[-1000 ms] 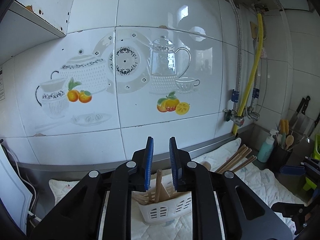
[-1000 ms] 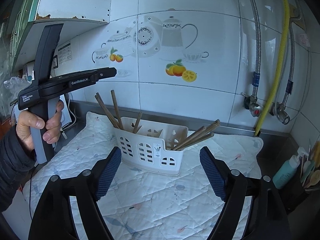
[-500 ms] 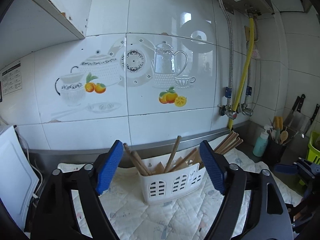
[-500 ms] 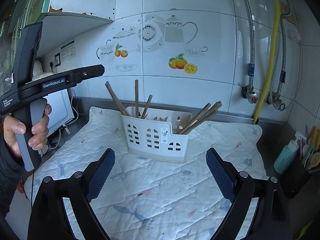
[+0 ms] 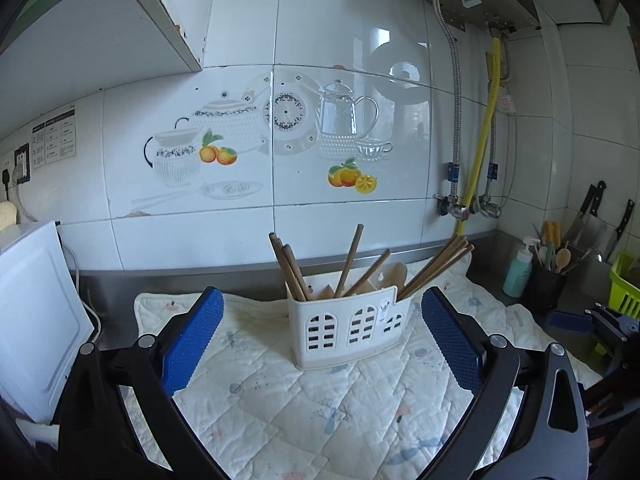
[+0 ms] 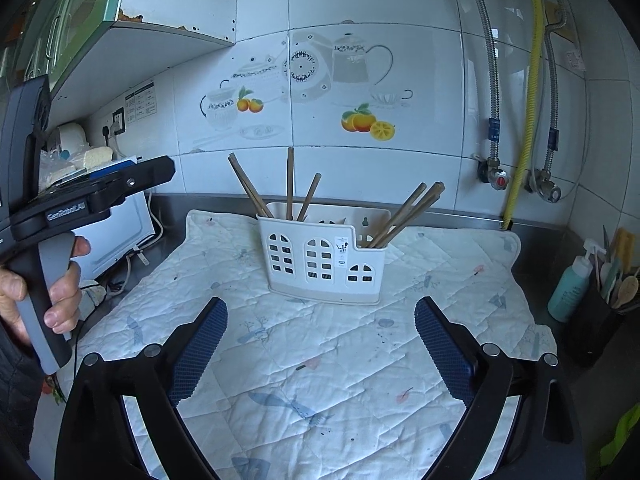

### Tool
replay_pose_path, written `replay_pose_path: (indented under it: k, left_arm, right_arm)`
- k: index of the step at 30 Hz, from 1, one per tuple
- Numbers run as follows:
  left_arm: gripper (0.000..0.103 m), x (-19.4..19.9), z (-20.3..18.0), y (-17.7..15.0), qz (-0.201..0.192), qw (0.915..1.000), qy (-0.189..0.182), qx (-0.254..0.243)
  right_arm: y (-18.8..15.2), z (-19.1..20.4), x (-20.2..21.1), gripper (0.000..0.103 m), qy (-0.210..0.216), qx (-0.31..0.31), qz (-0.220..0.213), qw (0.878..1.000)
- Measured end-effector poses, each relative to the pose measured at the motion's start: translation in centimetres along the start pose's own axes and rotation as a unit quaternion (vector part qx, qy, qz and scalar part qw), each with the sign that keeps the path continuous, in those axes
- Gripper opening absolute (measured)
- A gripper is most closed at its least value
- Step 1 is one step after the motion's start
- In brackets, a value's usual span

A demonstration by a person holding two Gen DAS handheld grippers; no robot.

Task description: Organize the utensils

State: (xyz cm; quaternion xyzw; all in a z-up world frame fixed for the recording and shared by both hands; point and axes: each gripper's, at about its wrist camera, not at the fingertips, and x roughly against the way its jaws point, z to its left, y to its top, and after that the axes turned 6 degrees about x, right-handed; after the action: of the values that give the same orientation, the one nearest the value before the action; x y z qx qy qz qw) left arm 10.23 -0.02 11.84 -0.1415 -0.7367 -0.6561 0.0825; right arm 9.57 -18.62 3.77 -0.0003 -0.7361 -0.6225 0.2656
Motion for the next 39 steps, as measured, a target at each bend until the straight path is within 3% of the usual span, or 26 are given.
replay_pose_path:
  k: [9, 12, 17, 23, 33, 39]
  left_arm:
    - [0.098, 1.9, 1.3, -2.2, 0.014, 0.9996, 0.01, 0.021]
    - [0.098, 2.5, 1.5, -3.2, 0.018, 0.9992, 0.033, 0.017]
    - [0.098, 3.0, 2.7, -4.7, 0.036, 0.998, 0.036, 0.039]
    - [0.098, 3.3, 2.7, -6.5, 0.047, 0.9974, 0.046, 0.029]
    - [0.098, 3.4, 1.7, -7.9, 0.05, 0.9981, 0.034, 0.013]
    - [0.098, 3.3, 2.0, -8.2, 0.057, 0.9976, 0.025, 0.031]
  right_arm:
    - [-0.9, 1.3, 0.5, 0.092, -0.03, 0.011, 0.007, 0.999]
    - [-1.4, 1.5, 0.5, 0.092, -0.037, 0.008, 0.01, 0.999]
    - [-2.1, 1.4, 0.6, 0.092, -0.031, -0.012, 0.018, 0.999]
    - [-2.9, 0.8, 0.6, 0.093, -0.03, -0.031, 0.024, 0.999]
    - [-3.3, -0.1, 1.0, 0.094, -0.036, -0.047, 0.022, 0.998]
    - [-3.4, -0.3, 0.9, 0.094, -0.033, -0.051, 0.022, 0.998]
